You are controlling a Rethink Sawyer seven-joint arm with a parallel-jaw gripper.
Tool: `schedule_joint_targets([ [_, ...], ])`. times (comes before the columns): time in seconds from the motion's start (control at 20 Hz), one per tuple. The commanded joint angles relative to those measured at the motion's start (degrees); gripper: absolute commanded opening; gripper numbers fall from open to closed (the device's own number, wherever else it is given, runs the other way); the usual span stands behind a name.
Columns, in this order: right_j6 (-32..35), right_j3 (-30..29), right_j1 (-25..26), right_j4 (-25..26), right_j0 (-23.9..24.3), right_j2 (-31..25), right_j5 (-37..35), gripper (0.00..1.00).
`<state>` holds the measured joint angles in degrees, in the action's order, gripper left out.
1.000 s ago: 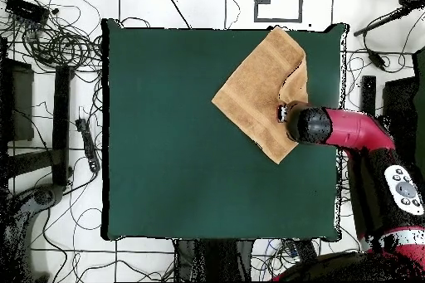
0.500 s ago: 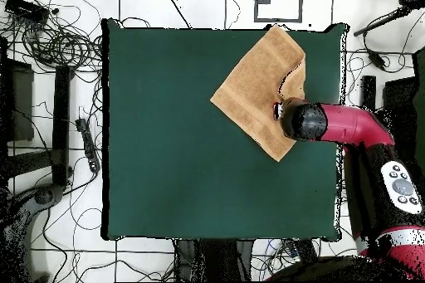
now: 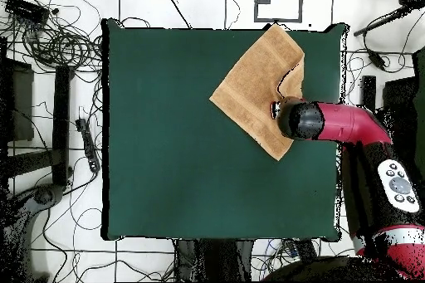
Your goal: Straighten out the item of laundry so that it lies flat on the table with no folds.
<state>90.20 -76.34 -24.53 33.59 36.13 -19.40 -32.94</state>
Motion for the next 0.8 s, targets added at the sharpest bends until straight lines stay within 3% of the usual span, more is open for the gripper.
schedule_joint_targets([
  [0.05,2.29,-3.87,2.06,-1.66,-3.28,-1.58,-2.19,0.0],
  [0.8,0.32,-4.04,4.23,1.3,-1.92,-1.64,2.01,0.0],
])
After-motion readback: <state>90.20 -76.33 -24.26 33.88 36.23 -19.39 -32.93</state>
